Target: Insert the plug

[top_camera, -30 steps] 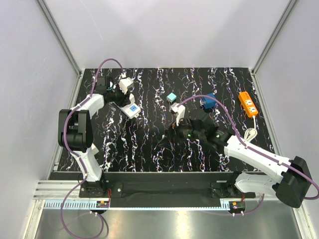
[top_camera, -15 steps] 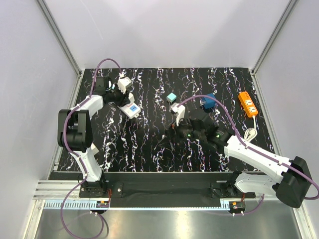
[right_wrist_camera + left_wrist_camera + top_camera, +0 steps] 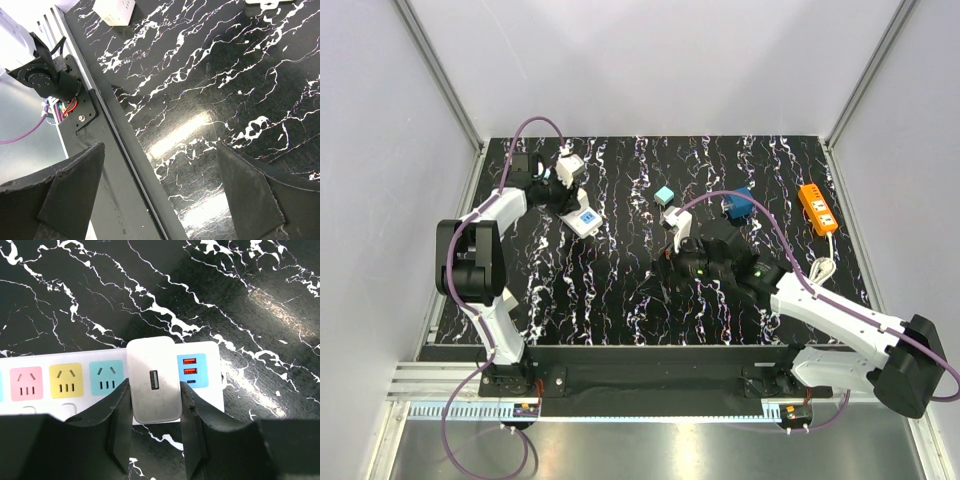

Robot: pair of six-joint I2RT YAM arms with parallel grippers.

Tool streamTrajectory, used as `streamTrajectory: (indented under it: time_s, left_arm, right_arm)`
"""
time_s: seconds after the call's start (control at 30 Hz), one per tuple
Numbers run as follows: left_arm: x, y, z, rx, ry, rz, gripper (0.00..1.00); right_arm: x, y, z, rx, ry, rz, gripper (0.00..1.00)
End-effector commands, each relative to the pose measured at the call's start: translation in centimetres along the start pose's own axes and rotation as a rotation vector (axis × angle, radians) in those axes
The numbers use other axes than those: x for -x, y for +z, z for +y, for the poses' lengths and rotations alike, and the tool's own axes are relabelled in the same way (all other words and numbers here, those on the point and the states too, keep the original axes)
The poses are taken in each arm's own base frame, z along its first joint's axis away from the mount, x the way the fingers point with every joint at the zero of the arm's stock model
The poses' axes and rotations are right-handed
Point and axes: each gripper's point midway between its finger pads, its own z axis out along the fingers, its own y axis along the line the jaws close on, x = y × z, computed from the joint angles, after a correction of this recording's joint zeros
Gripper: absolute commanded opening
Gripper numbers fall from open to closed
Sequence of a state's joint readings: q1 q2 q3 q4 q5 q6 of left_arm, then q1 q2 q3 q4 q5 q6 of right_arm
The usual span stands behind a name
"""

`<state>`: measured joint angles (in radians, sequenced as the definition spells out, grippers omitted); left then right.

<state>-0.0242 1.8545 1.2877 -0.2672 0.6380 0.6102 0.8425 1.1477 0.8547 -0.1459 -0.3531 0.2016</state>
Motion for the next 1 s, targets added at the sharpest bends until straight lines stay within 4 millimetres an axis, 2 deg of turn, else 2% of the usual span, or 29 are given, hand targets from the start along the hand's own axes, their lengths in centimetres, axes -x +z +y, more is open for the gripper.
streamTrajectory:
  time_s: [0.0,0.13,0.3,0.67,0.97]
  left_arm:
    - [1.7,-0.4,1.5,0.027,0.045,-0.029,0.0]
    - [2.5,0.0,2.4,0.035,0.051,-0.038,0.0]
    - [2.6,0.3,2.3,0.016,0.044,-0.045,0.0]
    - [0.4,0.1,-0.2,-0.035,-0.01,-0.018,0.0]
    - [-0.3,0.1,-0.6,-0.038,-0.024,-0.006,0.0]
  right_arm:
    - [2.1,-0.7,1.1,0.032,-0.052,-0.073,0.99]
    - [2.2,-0.9,1.3,0.037,-0.055,-0.079,1.0]
    - [2.4,-0.9,1.2,0.035,-0.067,-0.08,1.0]
    - [2.4,-1.2,1.3,0.033,-0.08,-0.083,1.0]
    - [2.3,-1.3,1.2,0.026,-0.077,-0.08,1.0]
